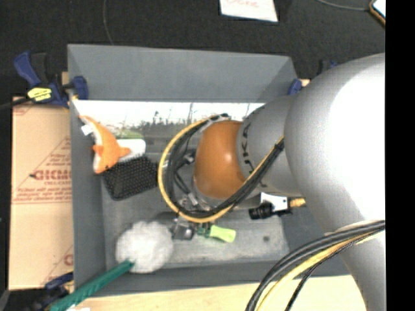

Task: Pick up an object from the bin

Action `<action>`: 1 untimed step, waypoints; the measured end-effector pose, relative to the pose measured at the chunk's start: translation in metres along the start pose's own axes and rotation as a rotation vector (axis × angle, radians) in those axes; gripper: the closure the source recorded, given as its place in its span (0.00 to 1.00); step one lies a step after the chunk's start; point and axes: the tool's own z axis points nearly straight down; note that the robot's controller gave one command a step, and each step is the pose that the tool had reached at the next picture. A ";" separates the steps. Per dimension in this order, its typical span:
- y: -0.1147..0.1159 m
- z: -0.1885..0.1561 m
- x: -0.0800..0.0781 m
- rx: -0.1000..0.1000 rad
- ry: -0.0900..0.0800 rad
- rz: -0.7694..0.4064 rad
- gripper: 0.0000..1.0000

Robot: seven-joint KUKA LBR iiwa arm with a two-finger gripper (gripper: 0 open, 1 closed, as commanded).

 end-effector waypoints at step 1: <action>0.000 0.000 0.000 0.000 0.000 0.000 1.00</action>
Offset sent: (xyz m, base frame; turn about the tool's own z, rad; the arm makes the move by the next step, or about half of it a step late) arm -0.0001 -0.0002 0.1027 -0.0001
